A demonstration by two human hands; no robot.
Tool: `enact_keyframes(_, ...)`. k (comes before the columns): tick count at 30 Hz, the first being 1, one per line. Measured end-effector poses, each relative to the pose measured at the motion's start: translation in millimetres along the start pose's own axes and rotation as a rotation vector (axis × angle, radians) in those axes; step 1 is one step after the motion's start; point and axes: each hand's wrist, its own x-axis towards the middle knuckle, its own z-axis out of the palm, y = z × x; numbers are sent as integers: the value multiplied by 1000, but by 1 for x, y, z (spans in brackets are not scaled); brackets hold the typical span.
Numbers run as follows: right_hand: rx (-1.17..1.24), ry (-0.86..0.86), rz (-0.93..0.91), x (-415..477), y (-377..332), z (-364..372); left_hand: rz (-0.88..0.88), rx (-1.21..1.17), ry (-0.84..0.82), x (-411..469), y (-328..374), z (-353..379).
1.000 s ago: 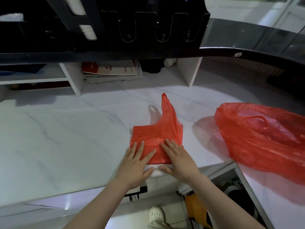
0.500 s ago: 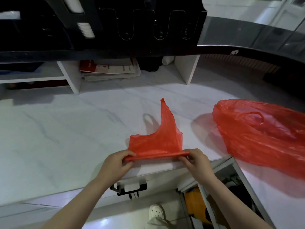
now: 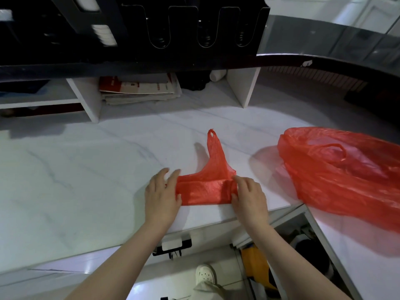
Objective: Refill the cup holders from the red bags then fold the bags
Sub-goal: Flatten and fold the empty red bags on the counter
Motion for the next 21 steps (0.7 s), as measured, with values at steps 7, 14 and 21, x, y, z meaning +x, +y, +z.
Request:
enact_keyframes(7,-194,-472,-343,-4,12,1,437,240,-443,3,-11,16)
enact_keyframes(14,-270,-562,-366,5,12,-2,473,269,-568,10,-17,15)
enact_keyframes(21,-195,-451,-458,-17,26,-15,617,269,-618,-12,-27,9)
